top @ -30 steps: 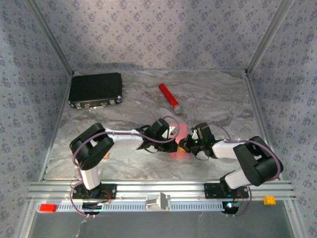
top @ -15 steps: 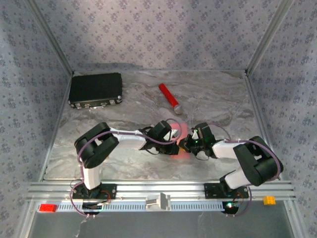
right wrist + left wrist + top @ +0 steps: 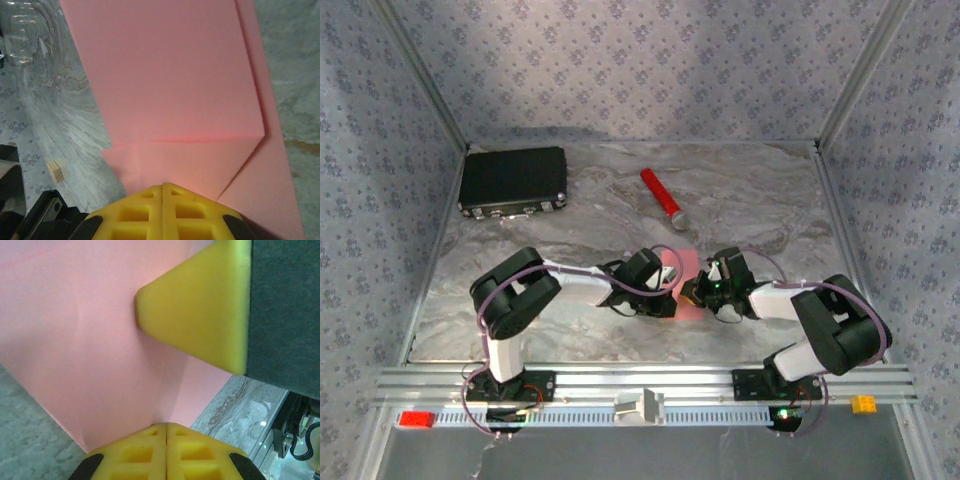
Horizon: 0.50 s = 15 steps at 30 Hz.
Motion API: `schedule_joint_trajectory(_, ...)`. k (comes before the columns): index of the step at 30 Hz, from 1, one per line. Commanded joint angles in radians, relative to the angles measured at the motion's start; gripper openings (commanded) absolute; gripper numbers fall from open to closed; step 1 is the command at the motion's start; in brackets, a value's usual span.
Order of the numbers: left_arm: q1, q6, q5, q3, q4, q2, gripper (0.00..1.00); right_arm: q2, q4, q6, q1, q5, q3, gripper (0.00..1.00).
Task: Fold a paper plane with a square sheet of paper (pick it up from the middle)
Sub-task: Fold the triangle a second time at the center of the table.
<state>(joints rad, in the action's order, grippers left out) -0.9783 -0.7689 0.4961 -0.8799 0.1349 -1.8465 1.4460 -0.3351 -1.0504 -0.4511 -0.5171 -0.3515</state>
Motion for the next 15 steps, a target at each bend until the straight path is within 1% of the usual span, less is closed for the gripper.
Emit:
schedule_joint_trajectory(1, -0.012, 0.005, -0.014, 0.037, -0.028, 0.026, 0.07, -0.001, 0.087, 0.013, 0.015, 0.037, 0.012, 0.02)
schedule_joint_trajectory(9, -0.030, -0.004, -0.032, 0.076, -0.043, 0.058, 0.06, -0.001, 0.087, 0.014, 0.017, 0.034, 0.010, 0.02)
schedule_joint_trajectory(15, -0.035, 0.018, -0.035, 0.084, -0.073, 0.096, 0.07, -0.001, 0.087, 0.015, 0.017, 0.029, 0.006, 0.02)
